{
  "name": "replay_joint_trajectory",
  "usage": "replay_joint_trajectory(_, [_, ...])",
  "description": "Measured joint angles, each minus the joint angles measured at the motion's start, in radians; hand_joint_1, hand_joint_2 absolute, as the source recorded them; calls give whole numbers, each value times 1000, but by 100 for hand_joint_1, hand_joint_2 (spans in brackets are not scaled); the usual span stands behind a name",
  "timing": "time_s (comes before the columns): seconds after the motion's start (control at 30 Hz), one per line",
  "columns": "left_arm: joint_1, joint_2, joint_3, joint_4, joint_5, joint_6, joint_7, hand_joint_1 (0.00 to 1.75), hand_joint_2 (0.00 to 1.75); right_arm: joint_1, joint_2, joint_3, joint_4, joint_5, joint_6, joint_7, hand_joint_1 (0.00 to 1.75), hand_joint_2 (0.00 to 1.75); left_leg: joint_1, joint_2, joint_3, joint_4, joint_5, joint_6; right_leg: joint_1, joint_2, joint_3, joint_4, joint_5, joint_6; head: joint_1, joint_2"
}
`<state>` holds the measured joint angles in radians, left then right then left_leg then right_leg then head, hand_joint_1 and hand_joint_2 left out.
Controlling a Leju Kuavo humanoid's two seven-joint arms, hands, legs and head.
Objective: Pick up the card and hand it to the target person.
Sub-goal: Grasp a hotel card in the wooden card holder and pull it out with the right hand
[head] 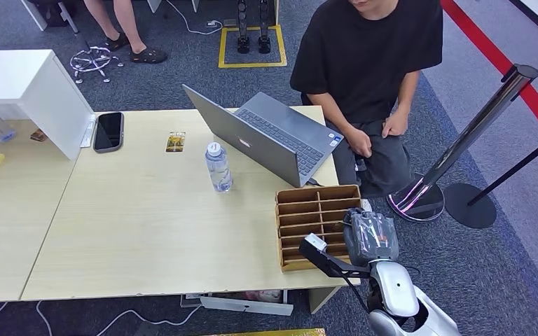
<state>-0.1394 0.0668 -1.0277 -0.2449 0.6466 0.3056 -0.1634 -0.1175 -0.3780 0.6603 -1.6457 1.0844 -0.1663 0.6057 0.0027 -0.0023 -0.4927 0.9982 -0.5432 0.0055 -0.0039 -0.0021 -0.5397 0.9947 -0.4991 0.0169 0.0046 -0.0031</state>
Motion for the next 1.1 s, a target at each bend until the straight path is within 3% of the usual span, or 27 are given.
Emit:
replay_joint_trajectory(0.4, [0,0,0,0,0,0,-6,0,0,-1,-10,-3,-36,28,34,15,162,175,0,0,0,0,0,0,0,0,0,0,0,0,0,0])
replay_joint_trajectory(1.1, [4,0,0,0,0,0,-18,0,0,-14,-101,-92,-345,113,141,47,153,175,0,0,0,0,0,0,0,0,0,0,0,0,0,0])
